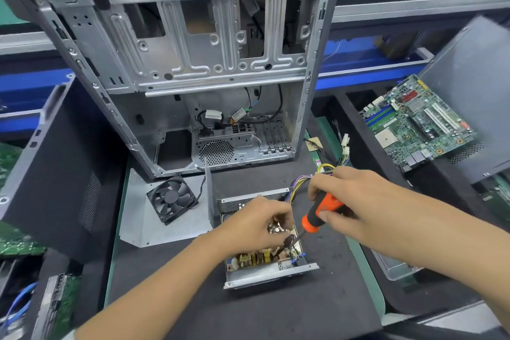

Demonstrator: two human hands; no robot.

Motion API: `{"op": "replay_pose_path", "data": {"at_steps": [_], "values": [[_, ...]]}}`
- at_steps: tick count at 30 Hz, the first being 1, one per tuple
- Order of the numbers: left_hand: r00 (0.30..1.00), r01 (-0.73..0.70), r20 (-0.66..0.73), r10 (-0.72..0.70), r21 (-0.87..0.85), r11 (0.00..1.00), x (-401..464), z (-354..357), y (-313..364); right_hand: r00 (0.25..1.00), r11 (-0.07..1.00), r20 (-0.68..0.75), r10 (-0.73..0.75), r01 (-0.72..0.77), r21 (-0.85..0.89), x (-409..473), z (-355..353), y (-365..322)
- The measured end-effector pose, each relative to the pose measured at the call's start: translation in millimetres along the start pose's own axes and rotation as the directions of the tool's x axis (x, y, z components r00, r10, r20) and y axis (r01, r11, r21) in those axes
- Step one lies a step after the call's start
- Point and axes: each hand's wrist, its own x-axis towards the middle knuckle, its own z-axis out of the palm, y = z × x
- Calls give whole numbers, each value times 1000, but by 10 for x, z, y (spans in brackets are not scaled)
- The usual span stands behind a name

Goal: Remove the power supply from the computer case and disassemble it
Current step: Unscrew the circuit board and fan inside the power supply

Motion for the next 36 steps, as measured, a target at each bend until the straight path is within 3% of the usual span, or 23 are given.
{"op": "replay_pose_path", "data": {"at_steps": [3, 6, 10, 13, 23, 36], "values": [[999, 30, -18, -31, -14, 999, 80, 12, 88, 999, 999, -7, 36, -36, -13, -47, -34, 54], [997, -63, 57, 52, 204, 977, 150, 104, 122, 997, 997, 9, 71, -71, -22, -63, -23, 103], [960, -219, 267, 82, 539, 813, 130, 246, 134, 995, 995, 32, 98, -98, 2, -31, 67, 155], [948, -265, 308, 76, 638, 723, 57, 264, 108, 994, 994, 38, 105, -106, 12, -7, 152, 190], [960, -172, 281, 15, 545, 820, 39, 186, 27, 994, 995, 38, 100, -100, 3, 52, 279, 250], [956, -158, 292, -13, 553, 818, 50, 204, -23, 997, 997, 42, 70, -68, -38, 71, 298, 246]]}}
